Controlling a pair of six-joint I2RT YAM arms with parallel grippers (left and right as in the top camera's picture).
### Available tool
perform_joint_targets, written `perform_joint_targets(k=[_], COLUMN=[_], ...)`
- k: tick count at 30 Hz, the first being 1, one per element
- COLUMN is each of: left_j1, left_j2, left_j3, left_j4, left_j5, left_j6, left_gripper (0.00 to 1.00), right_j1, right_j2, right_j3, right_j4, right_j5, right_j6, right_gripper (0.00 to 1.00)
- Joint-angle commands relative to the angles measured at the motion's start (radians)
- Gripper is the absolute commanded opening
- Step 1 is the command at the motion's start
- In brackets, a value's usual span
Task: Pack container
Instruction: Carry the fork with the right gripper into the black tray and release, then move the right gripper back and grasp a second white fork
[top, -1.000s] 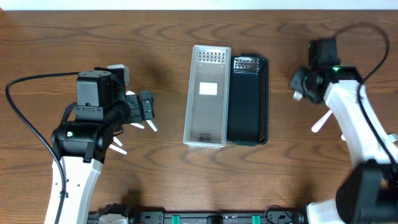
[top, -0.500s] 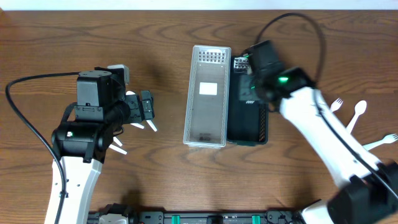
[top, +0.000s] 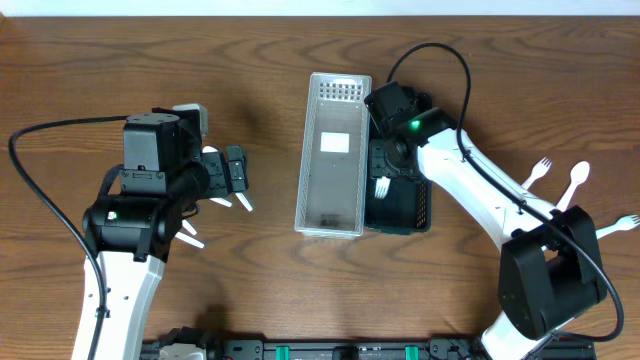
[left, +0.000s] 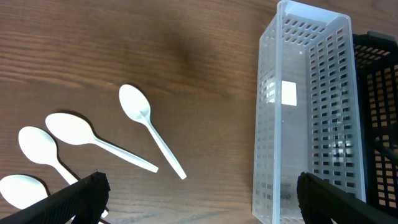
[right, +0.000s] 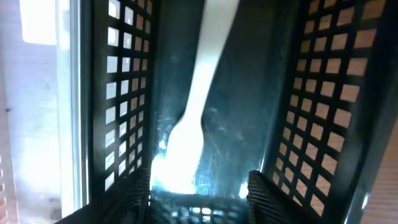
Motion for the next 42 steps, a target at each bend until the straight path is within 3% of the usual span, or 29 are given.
perform_joint_targets(k=[1,8,14,17,21,29,42], left_j1=[0.004,0.004,0.004,0.004,0.004,0.004,0.004], left_j2=[0.003,0.003,0.003,0.003,0.003,0.003,0.004], left_j3=[0.024,0.024,0.024,0.024,0.024,0.024,0.024], left_j4=[0.000,0.000,0.000,0.000,0.000,0.000,0.000], left_j5=[0.005,0.005,0.005,0.005,0.005,0.005,0.005], left_j6=[0.010,0.010,0.010,0.010,0.010,0.010,0.010], left_gripper=[0.98,0.98,0.98,0.98,0.98,0.98,0.98], right_j1=[-0.022,-0.212,-0.489,-0.623,-0.740,-0.836,-0.846], right_j2=[-0.071,-0.272,-0.319,-0.275,-0.183,0.024,0.234], right_j3=[0.031,0.069,0.066,0.049,0.044,0.044,0.044], right_j4=[-0.015,-0.042,-0.100,-0.123,-0.124,-0.093,0.003], right_j5=[0.022,0.062,0.079,0.077,0.070,0.017,-0.061], right_j6=[-0.002,0.074,0.114,0.124,0.117,0.024,-0.034], right_gripper=[0.68,0.66,0.74,0.87,0.94,0.98,0.99])
